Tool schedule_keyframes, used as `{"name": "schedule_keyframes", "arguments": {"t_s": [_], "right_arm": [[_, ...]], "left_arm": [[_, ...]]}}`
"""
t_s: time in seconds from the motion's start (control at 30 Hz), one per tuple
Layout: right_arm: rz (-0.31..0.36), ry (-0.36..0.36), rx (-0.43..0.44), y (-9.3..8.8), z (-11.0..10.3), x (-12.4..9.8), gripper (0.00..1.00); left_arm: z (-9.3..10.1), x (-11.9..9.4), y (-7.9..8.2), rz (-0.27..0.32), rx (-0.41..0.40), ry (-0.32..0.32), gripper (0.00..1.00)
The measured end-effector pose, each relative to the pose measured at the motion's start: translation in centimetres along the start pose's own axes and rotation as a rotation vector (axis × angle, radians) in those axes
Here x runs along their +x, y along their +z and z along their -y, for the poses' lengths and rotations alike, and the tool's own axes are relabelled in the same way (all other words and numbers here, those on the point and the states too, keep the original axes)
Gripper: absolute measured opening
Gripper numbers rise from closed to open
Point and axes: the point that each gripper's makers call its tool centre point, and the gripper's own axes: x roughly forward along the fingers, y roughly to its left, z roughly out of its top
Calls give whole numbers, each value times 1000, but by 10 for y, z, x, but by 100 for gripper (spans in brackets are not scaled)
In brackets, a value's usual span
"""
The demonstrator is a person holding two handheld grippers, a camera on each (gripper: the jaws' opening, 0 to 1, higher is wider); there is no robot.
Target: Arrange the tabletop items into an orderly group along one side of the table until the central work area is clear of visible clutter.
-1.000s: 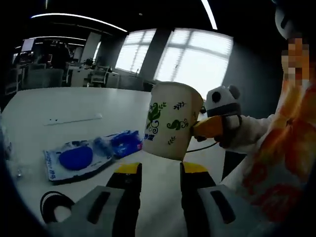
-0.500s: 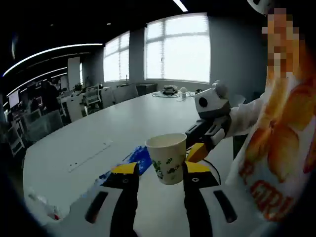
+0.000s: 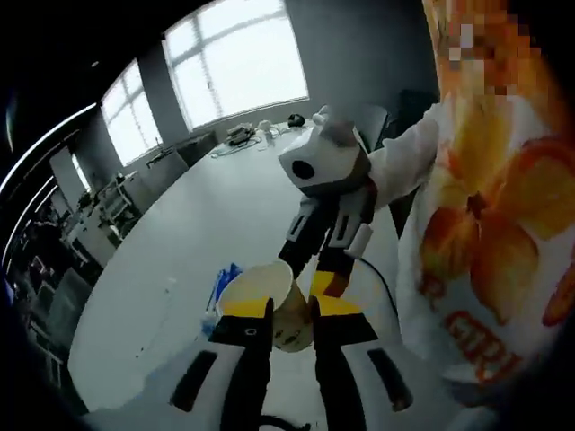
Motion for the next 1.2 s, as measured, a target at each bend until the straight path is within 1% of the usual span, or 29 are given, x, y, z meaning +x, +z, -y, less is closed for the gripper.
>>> {"name": "schedule_keyframes", "arguments": {"t_s": [0.03,0.07,0.1,0.17,0.2,0.23,0.3,0.33,0.37,0.4,0.43,0.47,0.57,0.63,0.73,0.8,0.9,0.97,1.1,1.13,1.2], "right_arm": [[-23,0,-33,-4,0,1,32],[-36,13,-69,-6,-4,2,32],[-17,11,-50,-4,-6,4,31],[-23,25,-46,-5,-9,5,30],[-18,38,-49,-5,-11,5,18],[-9,47,-47,-3,-12,5,0],[4,50,-35,-1,-12,5,7],[5,52,-40,0,-12,6,7],[7,54,-74,2,-11,6,7],[6,51,-77,2,-11,7,7],[4,52,-78,2,-11,8,8],[3,55,-74,2,-11,9,8],[6,52,-60,2,-10,10,14],[8,43,-62,1,-8,9,15],[2,35,-44,-4,-2,5,17],[1,20,-43,-6,1,1,20],[4,-3,-33,-9,7,-3,23],[8,-21,-25,-10,11,-7,26],[-2,-43,-18,-16,17,-12,31],[-3,-45,-16,-16,18,-12,32],[-10,-50,-6,-20,19,-14,33]], "left_arm": [[0,0,0,-8,10,5,4],[0,0,0,-6,8,5,0],[2,-1,0,-10,2,-11,0],[4,-2,0,-5,-14,-19,0],[4,-3,0,-8,-20,-18,0],[5,-3,-3,-21,-36,-20,0],[6,-4,-8,-43,-30,-11,0],[5,-5,-7,-40,-34,-7,0],[3,-6,-7,-30,-48,2,0],[1,-6,-8,-24,-70,12,0],[-2,-7,-10,-27,-84,32,0],[-9,-9,-12,-33,-94,75,0],[-16,-15,-16,-25,-140,104,0],[-19,-19,-22,-34,-158,106,0],[-29,-28,-42,-85,-169,158,0],[-37,-34,-49,-88,-183,194,0],[-59,-48,-63,-65,-235,295,0],[-73,-58,-74,-57,-277,351,0],[-95,-74,-86,-20,-345,428,0],[-102,-78,-91,-17,-361,456,0],[-111,-83,-102,-24,-383,488,0]]}}
